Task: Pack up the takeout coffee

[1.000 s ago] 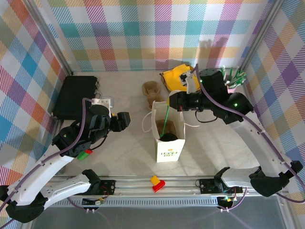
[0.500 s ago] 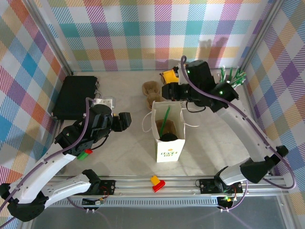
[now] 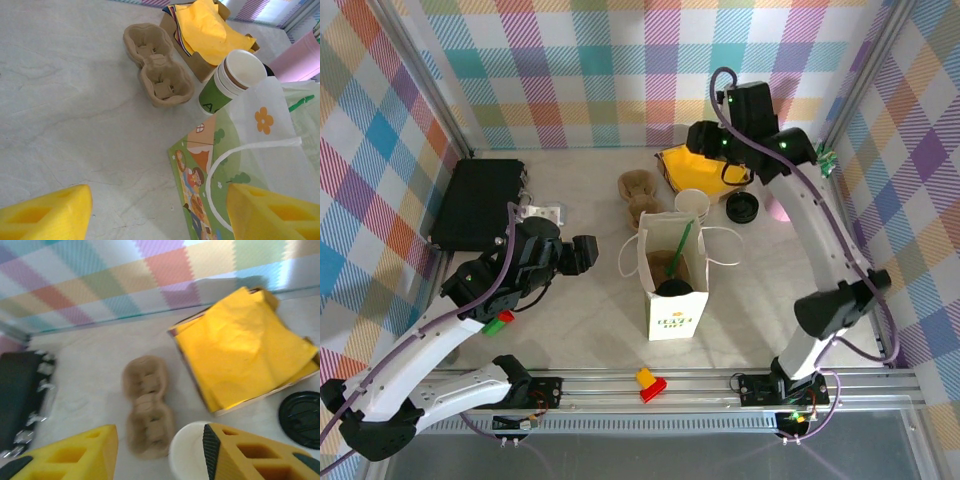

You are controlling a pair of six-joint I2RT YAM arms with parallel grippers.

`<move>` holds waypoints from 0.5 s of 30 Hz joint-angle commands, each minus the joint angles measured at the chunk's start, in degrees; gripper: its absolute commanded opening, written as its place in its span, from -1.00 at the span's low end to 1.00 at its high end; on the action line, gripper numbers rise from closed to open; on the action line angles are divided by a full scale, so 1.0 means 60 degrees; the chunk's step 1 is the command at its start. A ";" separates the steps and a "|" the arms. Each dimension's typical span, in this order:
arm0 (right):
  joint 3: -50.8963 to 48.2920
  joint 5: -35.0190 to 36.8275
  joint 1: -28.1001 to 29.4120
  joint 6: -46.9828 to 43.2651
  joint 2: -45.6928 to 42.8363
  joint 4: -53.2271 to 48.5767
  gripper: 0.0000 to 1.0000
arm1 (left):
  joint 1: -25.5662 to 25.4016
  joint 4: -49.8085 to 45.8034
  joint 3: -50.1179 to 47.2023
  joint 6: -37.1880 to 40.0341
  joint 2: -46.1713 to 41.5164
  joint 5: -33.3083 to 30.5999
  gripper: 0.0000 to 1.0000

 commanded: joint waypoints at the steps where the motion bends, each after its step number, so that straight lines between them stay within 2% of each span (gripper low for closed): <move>1: 0.0785 0.0702 -0.0316 -0.0384 0.1001 0.0267 0.04 | 0.0081 -0.0041 -0.0021 0.0201 0.0076 -0.0205 0.43; 10: 0.2755 0.0684 -0.1080 -0.0621 0.3728 0.0331 0.09 | 0.0087 0.0160 -0.0021 0.0266 0.0254 -0.0176 0.43; 15: 0.2861 0.0417 -0.1377 -0.0747 0.4562 0.0789 0.11 | 0.0085 0.0339 -0.0050 0.0356 0.0341 -0.0148 0.43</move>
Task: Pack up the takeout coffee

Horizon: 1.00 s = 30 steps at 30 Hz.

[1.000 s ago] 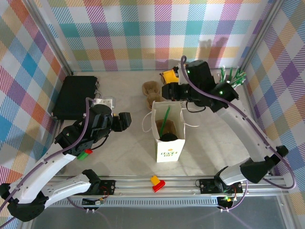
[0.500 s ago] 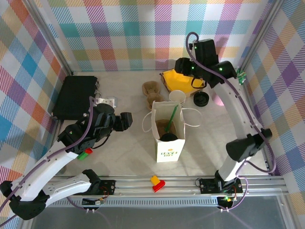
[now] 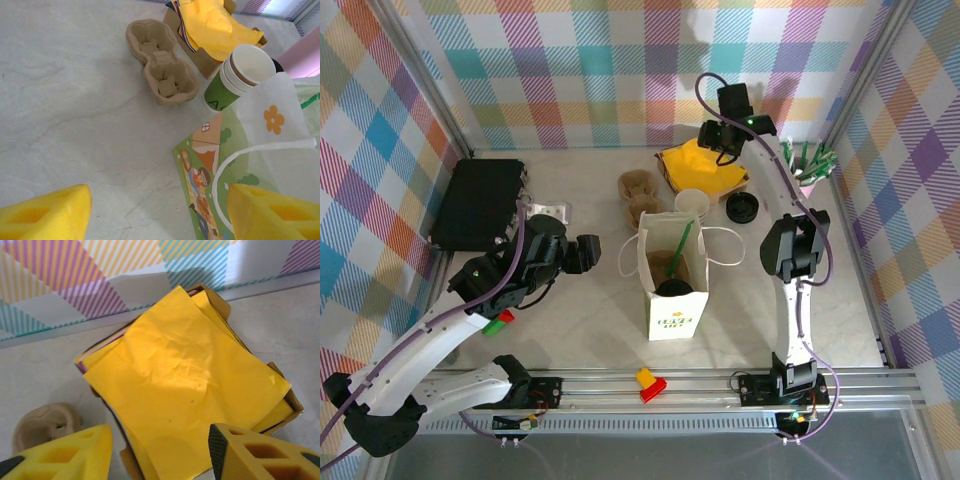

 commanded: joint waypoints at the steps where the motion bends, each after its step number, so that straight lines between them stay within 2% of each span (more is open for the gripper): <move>1: 0.0359 -0.0359 -0.0217 -0.0394 0.0406 0.0494 0.12 | 0.0082 0.0289 -0.0050 0.0210 0.0103 -0.0083 0.43; 4: 0.0517 -0.0764 -0.0310 -0.0673 0.0861 0.0613 0.16 | 0.0087 0.0377 -0.0050 0.0241 0.0185 -0.0039 0.43; 21: 0.1194 -0.0601 -0.0440 -0.1094 0.2775 0.1181 0.37 | 0.0085 0.0431 0.0005 0.0259 0.0533 0.0021 0.43; 30: 0.1311 -0.0612 -0.0502 -0.0862 0.3411 0.1430 0.38 | 0.0085 0.0368 0.0074 0.0235 0.0728 0.0053 0.43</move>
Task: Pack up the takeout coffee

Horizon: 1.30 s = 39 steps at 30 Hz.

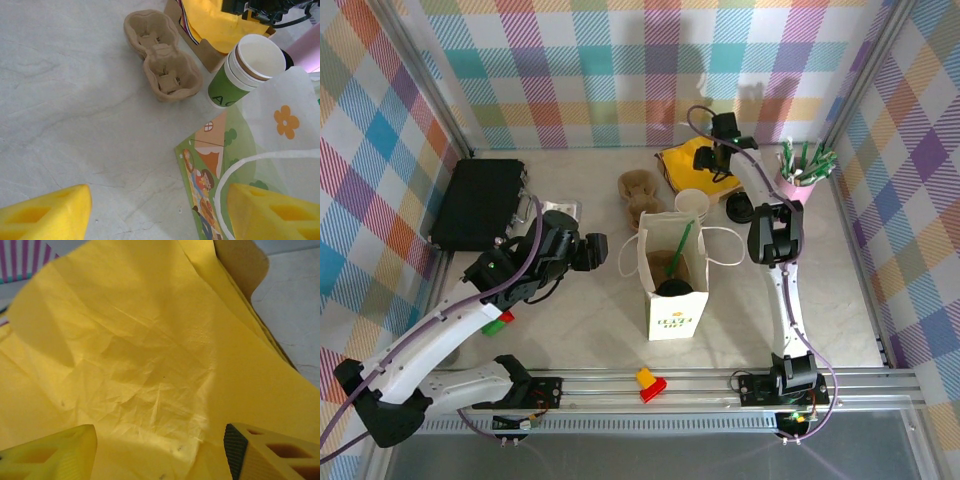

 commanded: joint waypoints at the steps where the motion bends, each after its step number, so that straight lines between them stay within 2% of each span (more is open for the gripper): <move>1: 0.0432 -0.0133 -0.0083 0.0098 0.0285 0.0345 0.38 | 0.0090 0.0090 0.0067 0.0114 0.0047 0.0020 0.43; 6: 0.0593 -0.0228 -0.0123 0.0292 0.0586 0.0306 0.35 | 0.0087 0.0104 0.0079 0.0073 0.0116 0.0056 0.43; 9: 0.0624 -0.0308 -0.0162 0.0401 0.0681 0.0317 0.26 | 0.0082 0.0097 0.0096 0.0065 0.0155 0.0068 0.43; 13: 0.0624 -0.0449 -0.0212 0.0569 0.0609 0.0317 0.04 | 0.0089 0.0090 0.0125 0.0042 0.0196 0.0085 0.43; 17: 0.0628 -0.0538 -0.0244 0.0662 0.0439 0.0346 -0.29 | 0.0089 0.0075 0.0167 0.0034 0.0259 0.0108 0.43; 24: 0.0640 -0.0647 -0.0288 0.0735 -0.0055 0.0408 -0.62 | 0.0081 0.0046 0.0228 0.0006 0.0311 0.0171 0.42; 29: 0.0681 -0.0651 -0.0319 0.0750 -0.0491 0.0390 -0.72 | 0.0086 0.0016 0.0272 -0.0014 0.0304 0.0196 0.42; 39: 0.0727 -0.0695 -0.0318 0.0728 -0.2085 -0.0021 -0.79 | 0.0087 0.0049 0.0381 -0.0097 0.0266 0.0319 0.42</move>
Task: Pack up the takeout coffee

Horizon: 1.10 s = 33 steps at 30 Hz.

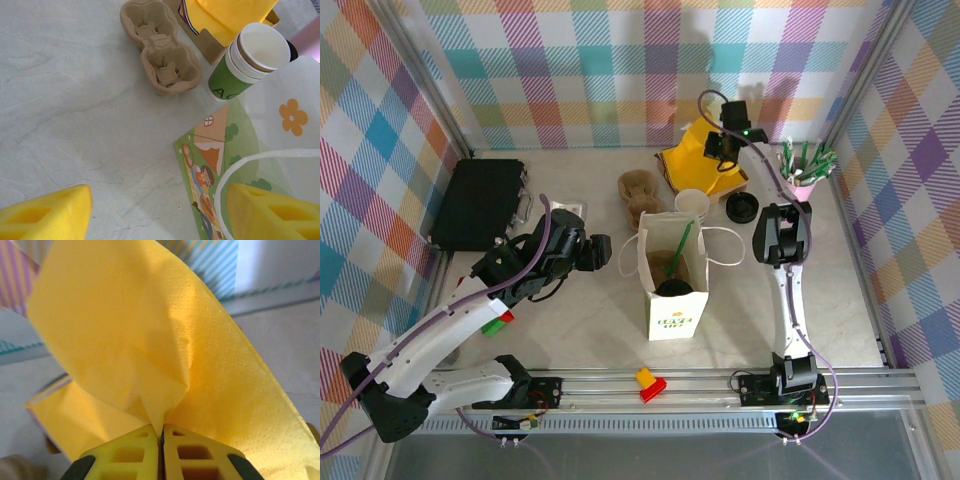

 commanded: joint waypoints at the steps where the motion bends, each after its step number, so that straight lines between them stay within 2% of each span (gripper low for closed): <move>1: 0.0361 -0.0200 -0.0066 0.0029 -0.1188 -0.0255 -0.79 | 0.0090 0.0050 0.0370 -0.0089 -0.0061 0.0156 0.41; 9: 0.0413 -0.0725 -0.0066 0.0509 -0.3100 -0.1389 -0.85 | 0.0084 0.0027 0.0630 -0.0166 -0.0149 0.0321 0.40; 16: 0.0187 -0.2883 -0.0022 0.1850 -0.5119 -0.2496 -0.95 | 0.0081 0.0255 0.1057 -0.0410 -0.0211 0.0992 0.37; 21: -0.0996 -0.5097 0.0021 0.3770 -0.6781 -0.1869 -1.00 | 0.0066 0.0665 0.1191 -0.0869 -0.0261 0.1997 0.31; 25: -0.2256 -0.6138 0.0184 0.5249 -0.8076 -0.1255 -1.00 | -0.0012 0.0947 0.1242 -0.1319 -0.0314 0.2656 0.25; 30: -0.4235 -0.6590 0.0844 0.6788 -0.9707 -0.0297 -1.00 | -0.0258 0.1204 0.1184 -0.1684 -0.0355 0.3000 0.20; 33: -0.5651 -0.6189 0.1509 0.7400 -1.0809 0.0363 -1.00 | -0.0513 0.1265 0.1182 -0.1803 -0.0363 0.3005 0.19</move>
